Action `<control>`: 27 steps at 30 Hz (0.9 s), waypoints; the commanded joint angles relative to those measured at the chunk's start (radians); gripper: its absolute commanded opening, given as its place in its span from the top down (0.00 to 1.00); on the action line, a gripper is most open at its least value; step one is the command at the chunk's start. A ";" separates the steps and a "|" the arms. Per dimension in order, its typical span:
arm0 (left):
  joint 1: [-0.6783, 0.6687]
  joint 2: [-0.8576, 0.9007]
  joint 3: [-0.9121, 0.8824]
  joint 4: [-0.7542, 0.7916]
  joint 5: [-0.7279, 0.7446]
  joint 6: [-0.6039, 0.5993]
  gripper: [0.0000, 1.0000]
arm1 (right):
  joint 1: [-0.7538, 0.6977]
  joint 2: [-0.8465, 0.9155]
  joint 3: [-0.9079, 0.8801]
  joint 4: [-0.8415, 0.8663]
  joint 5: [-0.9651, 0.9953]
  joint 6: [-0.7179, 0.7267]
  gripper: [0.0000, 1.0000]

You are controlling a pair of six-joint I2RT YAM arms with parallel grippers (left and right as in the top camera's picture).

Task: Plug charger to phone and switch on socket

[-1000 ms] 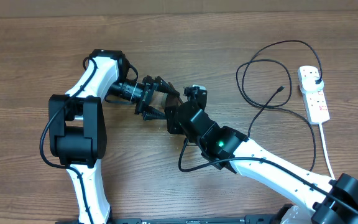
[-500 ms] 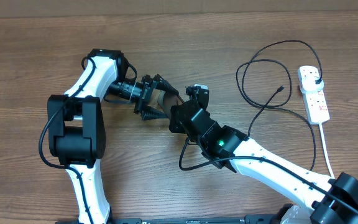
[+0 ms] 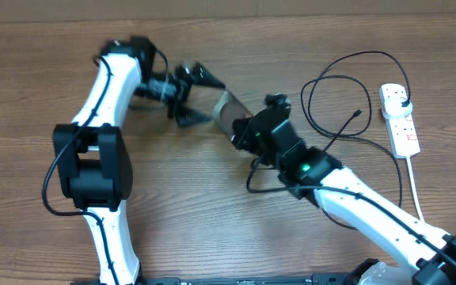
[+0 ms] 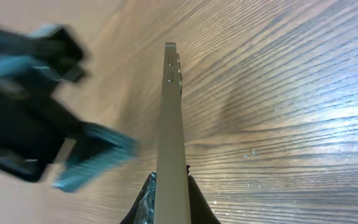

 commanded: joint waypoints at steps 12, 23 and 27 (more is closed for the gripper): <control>0.016 -0.189 0.415 -0.296 -0.330 0.160 0.00 | -0.098 -0.036 0.020 -0.036 -0.252 0.102 0.96; 0.008 -0.582 0.277 -0.287 -1.098 -0.024 0.03 | -0.226 -0.036 0.020 -0.088 -0.370 0.050 0.96; 0.010 -0.697 0.020 -0.177 -1.164 -0.164 0.04 | -0.255 -0.036 0.020 -0.029 -0.434 0.050 0.96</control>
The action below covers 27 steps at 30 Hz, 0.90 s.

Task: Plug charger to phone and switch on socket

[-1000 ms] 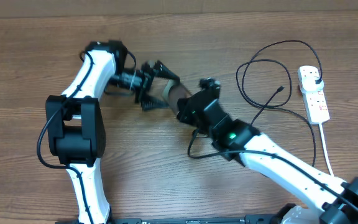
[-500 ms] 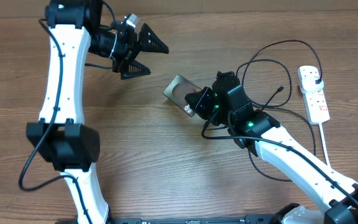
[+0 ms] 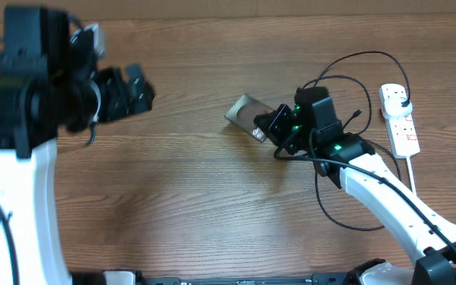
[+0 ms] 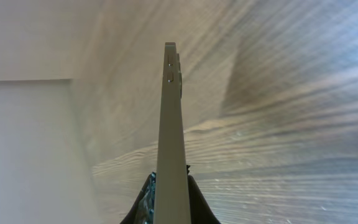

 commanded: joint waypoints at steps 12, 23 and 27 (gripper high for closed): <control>-0.011 -0.131 -1.161 1.184 0.602 -0.730 0.00 | -0.071 -0.035 0.018 0.060 -0.125 0.006 0.96; -0.129 0.001 -1.369 1.879 0.831 -1.332 0.00 | 0.009 -0.034 0.018 0.073 -0.018 0.384 0.96; -0.151 0.001 -1.369 1.891 0.802 -1.332 0.04 | 0.008 -0.034 0.018 0.069 -0.128 0.494 0.96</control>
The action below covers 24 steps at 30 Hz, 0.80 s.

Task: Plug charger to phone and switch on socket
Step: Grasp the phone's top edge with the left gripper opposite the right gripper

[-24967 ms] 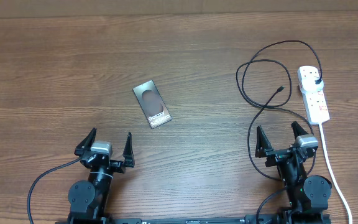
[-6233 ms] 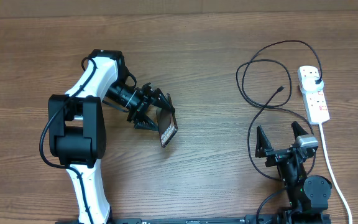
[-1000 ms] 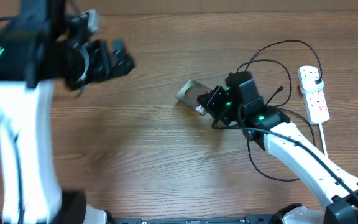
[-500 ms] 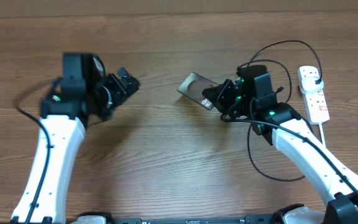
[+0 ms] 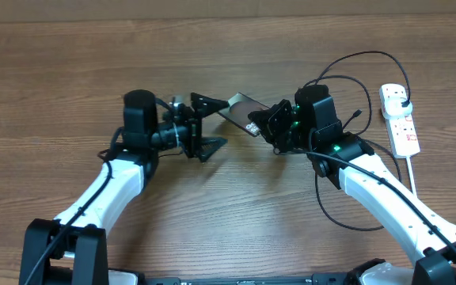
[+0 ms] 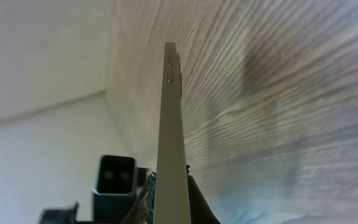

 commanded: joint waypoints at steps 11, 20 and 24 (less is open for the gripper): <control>-0.007 0.000 -0.005 0.004 0.006 -0.105 0.30 | 0.019 -0.034 0.019 -0.016 -0.272 0.211 0.96; -0.007 0.000 -0.005 0.003 -0.053 -0.105 0.51 | 0.051 -0.034 0.019 -0.015 -0.311 0.233 0.96; -0.007 0.000 -0.005 0.003 -0.096 -0.105 0.55 | 0.051 -0.034 0.019 -0.013 -0.295 0.211 0.96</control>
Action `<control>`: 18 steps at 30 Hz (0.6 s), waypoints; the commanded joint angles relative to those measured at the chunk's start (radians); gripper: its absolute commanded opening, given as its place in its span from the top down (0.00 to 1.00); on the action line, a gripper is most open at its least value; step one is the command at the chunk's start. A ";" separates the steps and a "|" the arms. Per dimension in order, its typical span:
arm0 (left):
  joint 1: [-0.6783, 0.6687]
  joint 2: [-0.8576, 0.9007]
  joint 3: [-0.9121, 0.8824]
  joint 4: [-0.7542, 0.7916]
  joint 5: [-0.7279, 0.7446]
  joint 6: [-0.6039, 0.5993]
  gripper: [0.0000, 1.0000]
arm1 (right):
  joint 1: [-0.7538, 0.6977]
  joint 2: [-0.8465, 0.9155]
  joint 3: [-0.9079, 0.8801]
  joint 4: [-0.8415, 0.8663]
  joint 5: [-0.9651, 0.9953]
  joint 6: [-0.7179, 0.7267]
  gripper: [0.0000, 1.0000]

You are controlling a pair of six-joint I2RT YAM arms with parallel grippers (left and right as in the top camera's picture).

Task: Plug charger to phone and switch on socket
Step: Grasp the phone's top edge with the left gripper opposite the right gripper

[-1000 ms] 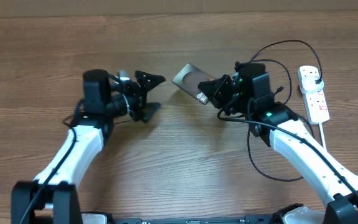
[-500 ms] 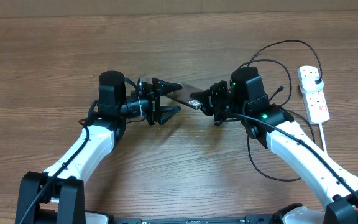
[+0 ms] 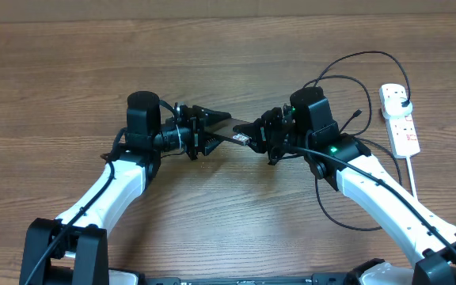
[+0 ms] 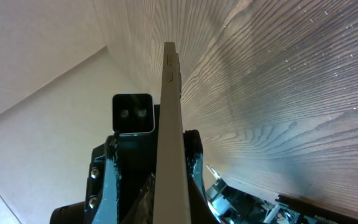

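The phone [image 3: 239, 136] is held off the table, edge-on to the overhead camera, with my right gripper [image 3: 255, 136] shut on its right end. In the right wrist view the phone [image 4: 169, 106] is a thin gold edge running up from my right gripper [image 4: 169, 202]. My left gripper [image 3: 212, 131] is open, its fingers [image 4: 107, 177] on either side of the phone's far end, with a gap on one side. The black charger cable [image 3: 335, 83] lies looped at the right, its free tip [image 3: 359, 113] on the table. The white socket strip [image 3: 400, 120] has the charger plugged in.
The wooden table [image 3: 228, 206] carries the cable loops under and behind my right arm [image 3: 370, 190]. The strip's white lead [image 3: 412, 186] runs toward the front right. My left arm [image 3: 109, 190] crosses the front left.
The phone has turned from tilted with its face showing to edge-on. My left gripper, which stood open just left of the phone, now has its fingers on either side of the phone's end.
At first my right gripper held the phone at mid table with the left gripper close by it. Then the left arm was raised far to the left and the phone sat further right. Later the left gripper was back beside the phone, and now straddles it.
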 commanded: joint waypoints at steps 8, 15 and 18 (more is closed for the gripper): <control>0.000 0.000 0.002 -0.034 -0.156 -0.079 0.51 | 0.022 -0.034 0.019 0.008 -0.046 -0.080 0.96; -0.002 0.000 0.002 -0.032 -0.158 -0.166 0.61 | 0.031 -0.034 0.019 0.016 -0.068 -0.071 0.96; -0.010 0.000 0.002 -0.024 -0.154 -0.207 0.62 | 0.049 -0.034 0.019 0.027 -0.060 -0.037 0.96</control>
